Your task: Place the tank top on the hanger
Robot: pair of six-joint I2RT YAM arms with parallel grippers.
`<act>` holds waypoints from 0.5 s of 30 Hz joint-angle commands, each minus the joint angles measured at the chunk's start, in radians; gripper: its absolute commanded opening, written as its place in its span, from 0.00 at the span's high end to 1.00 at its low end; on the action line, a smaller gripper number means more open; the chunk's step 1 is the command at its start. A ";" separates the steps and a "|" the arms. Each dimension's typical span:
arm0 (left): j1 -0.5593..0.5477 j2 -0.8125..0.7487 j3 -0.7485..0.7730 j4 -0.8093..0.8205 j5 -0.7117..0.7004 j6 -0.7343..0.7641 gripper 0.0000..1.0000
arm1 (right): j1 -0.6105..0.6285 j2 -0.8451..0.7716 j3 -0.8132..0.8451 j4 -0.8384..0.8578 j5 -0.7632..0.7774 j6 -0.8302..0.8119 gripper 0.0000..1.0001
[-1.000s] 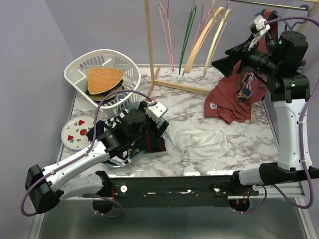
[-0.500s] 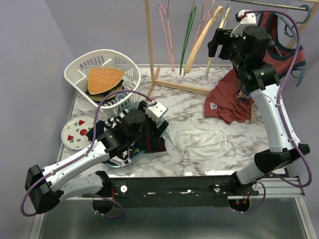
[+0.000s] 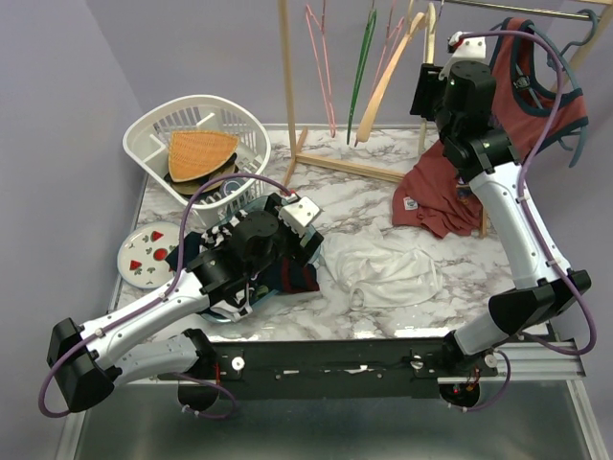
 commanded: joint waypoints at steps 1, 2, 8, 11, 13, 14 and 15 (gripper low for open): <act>0.006 -0.022 0.010 0.014 0.013 0.007 0.01 | 0.004 -0.037 -0.019 0.042 0.016 -0.017 0.41; 0.006 -0.022 0.010 0.015 0.013 0.009 0.01 | 0.004 -0.035 -0.013 0.039 0.011 -0.021 0.49; 0.006 -0.026 0.010 0.015 0.013 0.009 0.01 | 0.004 -0.034 0.016 0.036 0.002 -0.031 0.74; 0.006 -0.025 0.007 0.015 0.011 0.009 0.01 | 0.004 -0.038 0.028 0.042 0.013 -0.037 0.84; 0.006 -0.025 0.008 0.017 0.015 0.007 0.01 | 0.004 -0.043 0.030 0.045 0.022 -0.038 0.92; 0.006 -0.026 0.008 0.017 0.015 0.007 0.01 | 0.004 -0.046 0.030 0.047 0.022 -0.044 0.99; 0.006 -0.026 0.007 0.017 0.015 0.007 0.01 | 0.004 -0.048 0.031 0.047 0.023 -0.044 0.99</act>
